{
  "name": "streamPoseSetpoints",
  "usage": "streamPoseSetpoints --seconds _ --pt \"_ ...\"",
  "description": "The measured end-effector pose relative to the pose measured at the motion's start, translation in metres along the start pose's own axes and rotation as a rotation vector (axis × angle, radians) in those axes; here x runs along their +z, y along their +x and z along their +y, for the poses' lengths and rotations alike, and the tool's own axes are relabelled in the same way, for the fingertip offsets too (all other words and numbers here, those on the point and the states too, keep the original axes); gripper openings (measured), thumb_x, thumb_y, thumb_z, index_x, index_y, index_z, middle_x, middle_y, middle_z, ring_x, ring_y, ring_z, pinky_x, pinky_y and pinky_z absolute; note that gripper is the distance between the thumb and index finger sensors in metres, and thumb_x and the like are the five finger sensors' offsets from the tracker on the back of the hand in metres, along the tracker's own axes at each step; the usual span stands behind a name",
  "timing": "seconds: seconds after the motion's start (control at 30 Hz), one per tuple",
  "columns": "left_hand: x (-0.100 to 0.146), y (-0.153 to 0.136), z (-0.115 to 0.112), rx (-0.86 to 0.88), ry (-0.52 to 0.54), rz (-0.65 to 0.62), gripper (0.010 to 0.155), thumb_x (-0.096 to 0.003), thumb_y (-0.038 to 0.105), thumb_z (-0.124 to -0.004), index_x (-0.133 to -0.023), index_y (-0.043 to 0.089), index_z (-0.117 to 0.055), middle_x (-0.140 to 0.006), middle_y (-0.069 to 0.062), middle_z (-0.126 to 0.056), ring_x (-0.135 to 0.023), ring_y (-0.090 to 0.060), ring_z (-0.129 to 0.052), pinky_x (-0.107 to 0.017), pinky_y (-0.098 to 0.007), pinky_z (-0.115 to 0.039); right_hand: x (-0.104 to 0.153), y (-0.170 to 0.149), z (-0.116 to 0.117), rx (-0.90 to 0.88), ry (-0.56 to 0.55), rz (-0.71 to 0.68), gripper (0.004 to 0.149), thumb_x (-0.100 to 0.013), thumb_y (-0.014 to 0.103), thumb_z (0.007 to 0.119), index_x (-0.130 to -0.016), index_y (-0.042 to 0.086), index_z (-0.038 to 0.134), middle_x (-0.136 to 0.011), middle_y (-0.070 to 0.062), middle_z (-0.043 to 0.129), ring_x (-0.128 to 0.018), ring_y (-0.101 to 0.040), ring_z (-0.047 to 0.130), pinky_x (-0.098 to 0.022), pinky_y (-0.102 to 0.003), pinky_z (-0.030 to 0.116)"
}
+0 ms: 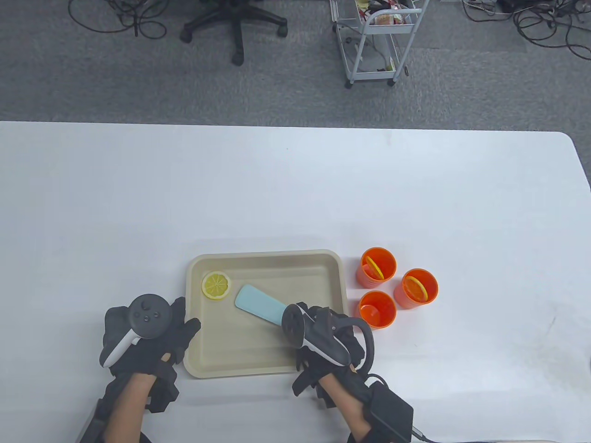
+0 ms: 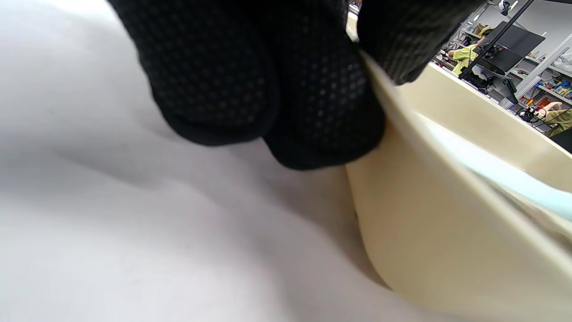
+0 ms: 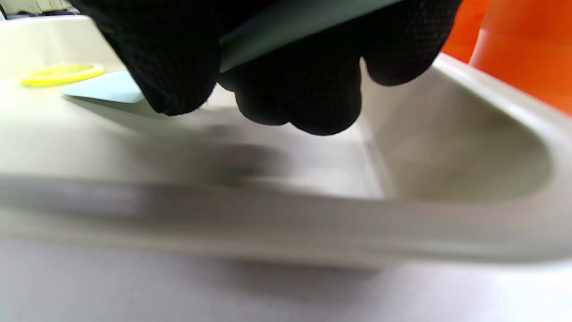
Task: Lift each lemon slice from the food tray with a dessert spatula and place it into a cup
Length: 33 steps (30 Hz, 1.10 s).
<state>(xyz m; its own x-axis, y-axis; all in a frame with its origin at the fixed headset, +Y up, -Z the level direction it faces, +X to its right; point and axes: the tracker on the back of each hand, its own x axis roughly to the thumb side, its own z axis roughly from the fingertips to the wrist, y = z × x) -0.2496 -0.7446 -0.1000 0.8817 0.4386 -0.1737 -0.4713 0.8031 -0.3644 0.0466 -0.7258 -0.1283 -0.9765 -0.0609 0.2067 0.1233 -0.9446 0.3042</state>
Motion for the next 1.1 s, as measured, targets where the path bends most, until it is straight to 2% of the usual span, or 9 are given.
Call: streamPoseSetpoints --seconds 0.23,0.9,1.1 --pt "0.000 0.000 0.000 -0.003 0.003 0.001 0.072 -0.0596 0.046 -0.078 -0.112 0.002 -0.054 -0.073 0.001 -0.097 -0.044 -0.005 -0.107 -0.034 -0.029 -0.097 -0.006 0.019 -0.002 0.014 0.014 0.009 0.060 -0.050 0.042 0.090 -0.102 0.020 0.072 -0.084 -0.002 0.093 -0.060 -0.018 0.103 -0.058 -0.048 0.079" --pt "-0.001 0.000 0.000 -0.011 0.000 -0.003 0.073 -0.0597 0.046 -0.078 -0.112 0.002 -0.054 -0.073 0.000 -0.097 -0.044 -0.005 -0.107 -0.034 -0.029 -0.097 -0.024 0.067 -0.006 0.024 -0.025 -0.008 0.060 -0.052 0.042 0.086 -0.104 0.018 0.069 -0.086 -0.003 0.090 -0.062 -0.019 0.100 -0.061 -0.049 0.077" --pt "-0.001 0.000 0.000 -0.011 -0.001 -0.004 0.073 -0.0596 0.046 -0.078 -0.112 0.002 -0.054 -0.073 0.000 -0.097 -0.044 -0.005 -0.107 -0.034 -0.029 -0.097 -0.024 0.069 -0.005 0.017 -0.052 -0.013 0.060 -0.053 0.042 0.085 -0.105 0.018 0.068 -0.086 -0.003 0.089 -0.063 -0.019 0.099 -0.061 -0.050 0.076"
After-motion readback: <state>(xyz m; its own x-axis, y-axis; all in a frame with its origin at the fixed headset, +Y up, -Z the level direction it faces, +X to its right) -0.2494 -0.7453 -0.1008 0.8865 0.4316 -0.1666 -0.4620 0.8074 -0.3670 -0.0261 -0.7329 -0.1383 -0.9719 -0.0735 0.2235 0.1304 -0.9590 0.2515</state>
